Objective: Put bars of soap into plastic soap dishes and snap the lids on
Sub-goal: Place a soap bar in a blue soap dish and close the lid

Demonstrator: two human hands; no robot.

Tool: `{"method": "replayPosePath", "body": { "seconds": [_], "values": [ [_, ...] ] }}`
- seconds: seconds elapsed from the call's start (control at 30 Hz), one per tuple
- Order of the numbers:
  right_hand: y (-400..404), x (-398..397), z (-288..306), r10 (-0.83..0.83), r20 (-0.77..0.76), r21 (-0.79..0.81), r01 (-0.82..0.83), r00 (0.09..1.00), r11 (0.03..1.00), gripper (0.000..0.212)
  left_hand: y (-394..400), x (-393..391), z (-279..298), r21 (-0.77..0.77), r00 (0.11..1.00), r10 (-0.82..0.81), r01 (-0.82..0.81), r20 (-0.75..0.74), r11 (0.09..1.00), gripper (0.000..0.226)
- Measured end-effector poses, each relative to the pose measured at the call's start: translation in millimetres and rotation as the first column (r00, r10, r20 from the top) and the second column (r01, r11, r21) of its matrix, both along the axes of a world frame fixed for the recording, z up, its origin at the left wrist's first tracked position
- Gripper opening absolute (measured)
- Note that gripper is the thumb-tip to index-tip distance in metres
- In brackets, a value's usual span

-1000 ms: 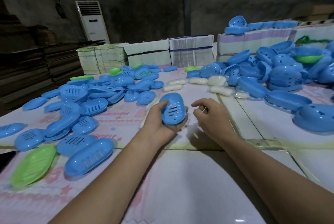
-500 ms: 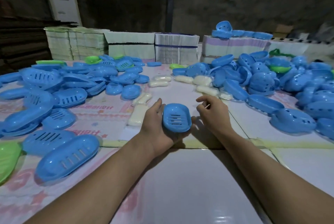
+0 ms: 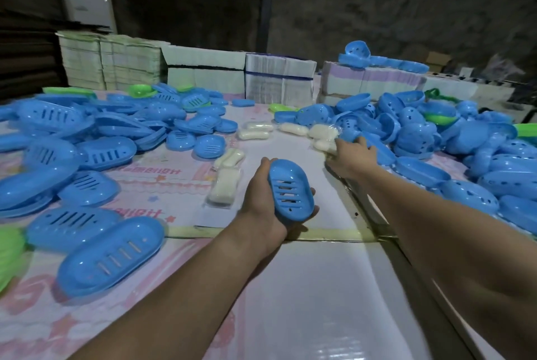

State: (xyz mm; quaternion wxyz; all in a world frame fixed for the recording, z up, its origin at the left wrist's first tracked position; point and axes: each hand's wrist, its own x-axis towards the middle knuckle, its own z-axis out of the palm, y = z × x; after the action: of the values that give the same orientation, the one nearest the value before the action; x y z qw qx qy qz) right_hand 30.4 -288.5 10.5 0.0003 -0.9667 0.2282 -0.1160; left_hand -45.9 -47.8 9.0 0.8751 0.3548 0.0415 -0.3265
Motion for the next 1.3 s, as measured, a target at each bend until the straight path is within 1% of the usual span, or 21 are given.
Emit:
{"method": "replayPosePath", "body": {
  "seconds": [0.1,0.2,0.27,0.4,0.47,0.57,0.6,0.63,0.67,0.7,0.73,0.77,0.8,0.83,0.87,0.9,0.97,1.07,1.13,1.2,1.3],
  "values": [
    [-4,16,-4,-0.041,-0.133,-0.034,0.037,0.99,0.999,0.041,0,0,1,0.002,0.999,0.03,-0.03,-0.013,1.0,0.058],
    [-5,25,-7,-0.056,-0.175,-0.042,0.05,0.983,0.998,0.048,1,1,0,0.028,0.998,0.067,-0.067,-0.011,0.997,0.064],
    [-3,27,-8,-0.07,-0.158,-0.057,0.062,0.985,0.996,0.046,0,2,-1,0.067,0.996,0.084,-0.084,0.006,0.994,0.066],
    [5,23,-11,-0.055,-0.042,-0.156,0.048,0.998,0.987,0.034,0,5,-5,0.117,0.995,0.089,-0.094,0.054,0.989,0.067],
    [11,17,-9,-0.02,-0.018,-0.105,0.018,1.0,0.994,0.035,0,6,-7,0.119,0.994,0.086,-0.093,0.066,0.988,0.068],
    [24,3,-3,0.056,0.006,0.026,-0.056,0.998,0.998,0.045,0,5,-7,0.116,0.994,0.08,-0.088,0.072,0.989,0.067],
    [29,-4,0,0.079,0.038,0.103,-0.082,0.996,0.991,0.048,0,5,-6,0.113,0.994,0.081,-0.089,0.073,0.99,0.066],
    [34,-12,4,0.088,0.091,0.234,-0.107,0.992,0.966,0.048,1,5,-5,0.108,0.993,0.089,-0.096,0.072,0.99,0.064],
    [40,-20,8,0.081,0.153,0.397,-0.136,0.985,0.907,0.046,1,5,-4,0.101,0.992,0.101,-0.108,0.069,0.989,0.061],
    [47,-28,13,0.062,0.22,0.549,-0.176,0.974,0.817,0.041,2,5,-3,0.093,0.991,0.114,-0.12,0.064,0.988,0.059],
    [54,-37,16,0.038,0.282,0.661,-0.222,0.959,0.716,0.034,2,5,-2,0.086,0.991,0.125,-0.129,0.055,0.988,0.057],
    [62,-46,18,0.013,0.33,0.729,-0.264,0.944,0.632,0.028,3,5,-1,0.078,0.991,0.13,-0.133,0.044,0.988,0.055],
    [69,-56,18,0.0,0.368,0.765,-0.303,0.93,0.568,0.026,3,5,-1,0.068,0.991,0.132,-0.134,0.03,0.989,0.055],
    [77,-66,16,0.003,0.407,0.778,-0.349,0.913,0.522,0.027,4,4,0,0.054,0.991,0.133,-0.134,0.017,0.99,0.054],
    [84,-76,15,0.021,0.448,0.769,-0.397,0.894,0.501,0.028,4,4,0,0.038,0.991,0.133,-0.133,0.008,0.99,0.054],
    [90,-84,13,0.059,0.485,0.735,-0.443,0.872,0.513,0.028,4,4,0,0.024,0.991,0.13,-0.13,0.005,0.991,0.052],
    [101,-95,12,0.158,0.519,0.632,-0.502,0.84,0.59,0.03,4,5,0,0.017,0.99,0.14,-0.14,0.02,0.99,0.049],
    [116,-100,12,0.235,0.492,0.531,-0.504,0.838,0.681,0.03,4,6,0,0.019,0.985,0.164,-0.166,0.055,0.986,0.049],
    [126,-102,8,0.285,0.466,0.509,-0.517,0.838,0.688,0.03,3,4,0,-0.002,0.986,0.161,-0.161,0.052,0.987,0.051],
    [132,-105,4,0.323,0.454,0.495,-0.536,0.83,0.684,0.03,2,4,-1,0.02,0.985,0.164,-0.166,0.049,0.986,0.051],
    [135,-106,5,0.334,0.454,0.493,-0.546,0.826,0.678,0.03,2,6,-3,0.036,0.982,0.174,-0.176,0.073,0.984,0.047]
  ]
}}
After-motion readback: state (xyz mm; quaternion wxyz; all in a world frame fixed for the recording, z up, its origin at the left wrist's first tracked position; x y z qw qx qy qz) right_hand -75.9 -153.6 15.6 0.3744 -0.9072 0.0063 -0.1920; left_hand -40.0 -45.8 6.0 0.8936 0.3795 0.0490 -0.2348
